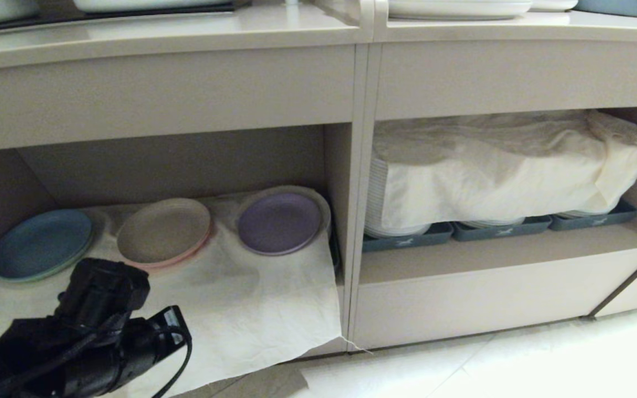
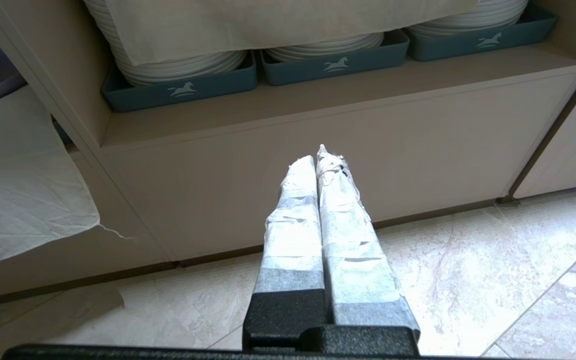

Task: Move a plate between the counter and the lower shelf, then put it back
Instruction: Pick up the plate in the cupboard

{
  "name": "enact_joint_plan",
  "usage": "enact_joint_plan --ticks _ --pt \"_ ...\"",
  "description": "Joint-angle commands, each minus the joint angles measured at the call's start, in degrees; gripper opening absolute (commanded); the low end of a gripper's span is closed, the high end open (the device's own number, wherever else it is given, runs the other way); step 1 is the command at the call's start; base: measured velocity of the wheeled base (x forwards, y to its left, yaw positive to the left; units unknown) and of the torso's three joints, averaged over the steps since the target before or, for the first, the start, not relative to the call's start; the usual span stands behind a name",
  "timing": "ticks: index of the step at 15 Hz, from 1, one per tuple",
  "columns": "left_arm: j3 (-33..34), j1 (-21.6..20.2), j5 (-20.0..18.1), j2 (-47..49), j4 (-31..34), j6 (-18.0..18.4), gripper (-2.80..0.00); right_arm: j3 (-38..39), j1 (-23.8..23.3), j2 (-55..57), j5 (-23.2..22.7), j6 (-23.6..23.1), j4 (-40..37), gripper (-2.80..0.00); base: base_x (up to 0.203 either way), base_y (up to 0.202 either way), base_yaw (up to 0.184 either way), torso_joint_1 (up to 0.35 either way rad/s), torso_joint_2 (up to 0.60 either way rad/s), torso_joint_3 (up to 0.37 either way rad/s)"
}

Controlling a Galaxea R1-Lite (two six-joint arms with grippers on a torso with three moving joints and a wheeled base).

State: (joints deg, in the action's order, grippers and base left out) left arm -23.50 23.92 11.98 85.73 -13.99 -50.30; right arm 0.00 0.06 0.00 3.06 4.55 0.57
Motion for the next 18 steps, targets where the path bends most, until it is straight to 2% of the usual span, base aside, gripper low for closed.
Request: enact_joint_plan --ticks 1,3,6,11,13,15,18 --pt "3.5 0.14 0.63 -5.77 -0.17 1.44 -2.8 0.0 0.02 0.08 0.02 0.02 0.04 -2.8 0.0 0.0 0.0 0.0 0.0 0.0" --pt "6.0 0.15 1.67 -12.88 -0.1 4.53 -2.8 0.0 0.02 0.09 0.02 0.02 -0.01 -2.8 0.0 0.0 0.0 0.0 0.0 0.0" --pt "9.87 0.1 2.98 -24.75 -0.06 11.67 -2.8 0.0 0.01 0.01 0.02 0.02 -0.05 -2.8 0.0 0.0 0.0 0.0 0.0 0.0" --pt "15.94 0.11 3.21 -45.44 0.48 28.57 -2.8 0.0 0.02 0.0 0.02 0.02 0.04 -2.8 0.0 0.0 0.0 0.0 0.0 0.0" --pt "18.65 -1.85 2.44 -51.31 0.51 35.76 -2.8 0.0 0.02 0.09 0.02 0.02 0.04 -2.8 0.0 0.0 0.0 0.0 0.0 0.0" --pt "21.25 -8.65 -2.46 -56.38 -0.2 41.12 -2.8 0.0 0.01 0.0 0.02 0.02 -0.03 -2.8 0.0 0.0 0.0 0.0 0.0 0.0" --pt "23.1 -18.84 -16.35 -66.6 0.99 46.18 -2.8 0.0 -0.02 0.07 0.02 0.02 0.01 -2.8 0.0 0.0 0.0 0.0 0.0 0.0"
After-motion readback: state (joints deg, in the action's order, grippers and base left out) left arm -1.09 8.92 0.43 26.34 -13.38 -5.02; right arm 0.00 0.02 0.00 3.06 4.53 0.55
